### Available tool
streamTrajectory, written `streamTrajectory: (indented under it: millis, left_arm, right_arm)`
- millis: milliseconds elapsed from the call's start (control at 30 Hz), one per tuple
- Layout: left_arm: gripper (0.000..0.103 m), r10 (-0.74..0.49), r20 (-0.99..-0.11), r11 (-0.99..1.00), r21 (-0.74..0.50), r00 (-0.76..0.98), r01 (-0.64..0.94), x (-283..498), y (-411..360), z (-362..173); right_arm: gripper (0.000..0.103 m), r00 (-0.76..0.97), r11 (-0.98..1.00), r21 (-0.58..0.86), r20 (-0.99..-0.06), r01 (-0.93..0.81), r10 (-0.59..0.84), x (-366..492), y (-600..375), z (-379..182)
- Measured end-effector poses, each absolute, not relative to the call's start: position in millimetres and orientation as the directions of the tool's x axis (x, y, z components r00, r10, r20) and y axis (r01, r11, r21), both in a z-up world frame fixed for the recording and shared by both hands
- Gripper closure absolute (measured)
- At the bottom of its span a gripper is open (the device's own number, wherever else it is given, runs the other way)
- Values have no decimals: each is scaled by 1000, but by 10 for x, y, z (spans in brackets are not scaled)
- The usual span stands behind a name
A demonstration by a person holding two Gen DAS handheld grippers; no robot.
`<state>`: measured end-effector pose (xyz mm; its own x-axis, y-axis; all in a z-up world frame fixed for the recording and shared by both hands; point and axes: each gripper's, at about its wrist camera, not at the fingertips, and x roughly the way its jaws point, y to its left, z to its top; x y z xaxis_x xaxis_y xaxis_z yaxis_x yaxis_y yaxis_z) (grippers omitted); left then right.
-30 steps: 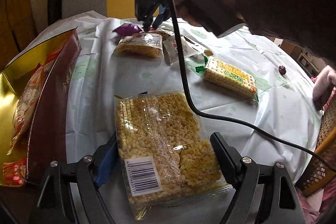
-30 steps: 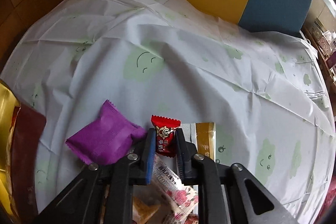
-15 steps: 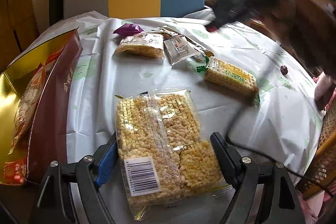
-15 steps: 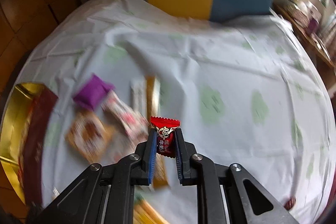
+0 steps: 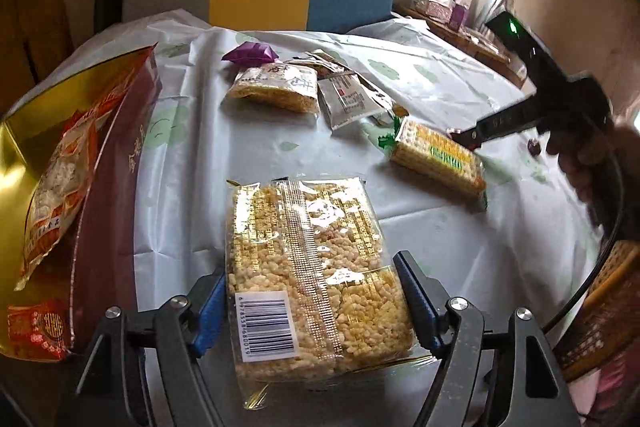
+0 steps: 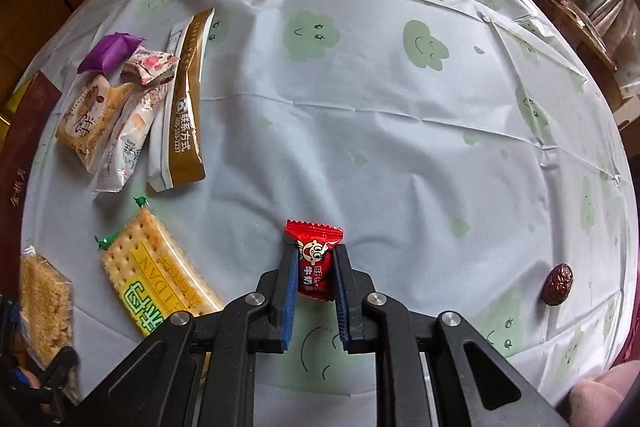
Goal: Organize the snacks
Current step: 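Carry the rice pack with the left tool into the gold tray and release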
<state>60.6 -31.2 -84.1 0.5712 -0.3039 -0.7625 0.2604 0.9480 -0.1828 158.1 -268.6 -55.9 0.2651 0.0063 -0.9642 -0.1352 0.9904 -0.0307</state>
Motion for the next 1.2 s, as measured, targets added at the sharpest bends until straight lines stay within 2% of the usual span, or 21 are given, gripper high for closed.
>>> streamTrajectory:
  millis: [367, 633, 800, 967, 1067, 1200]
  left_arm:
    - [28, -320, -677, 947, -221, 663, 231, 483, -90, -248]
    - [27, -144, -648, 973, -232, 748, -13, 738, 859, 157]
    - [27, 12, -698, 978, -142, 716, -155, 1045, 1393, 33]
    - [31, 106, -715, 969, -82, 691, -233, 1322, 1711, -135]
    - [31, 152, -731, 958, -57, 666, -281, 1422, 1866, -199]
    - [31, 156, -723, 946, -87, 673, -312, 1316, 1885, -195]
  right_arm:
    - [87, 282, 984, -75, -959, -163, -26, 1504, -2450, -623]
    - [87, 287, 980, -95, -957, -177, -41, 1492, -2392, -631]
    - [87, 288, 979, -97, -957, -178, -42, 1491, -2376, -639]
    - [87, 293, 977, -105, -955, -183, -48, 1484, -2365, -646]
    - [87, 294, 977, -106, -954, -184, -48, 1485, -2363, -651]
    - [86, 295, 977, -105, -954, -186, -46, 1487, -2369, -654]
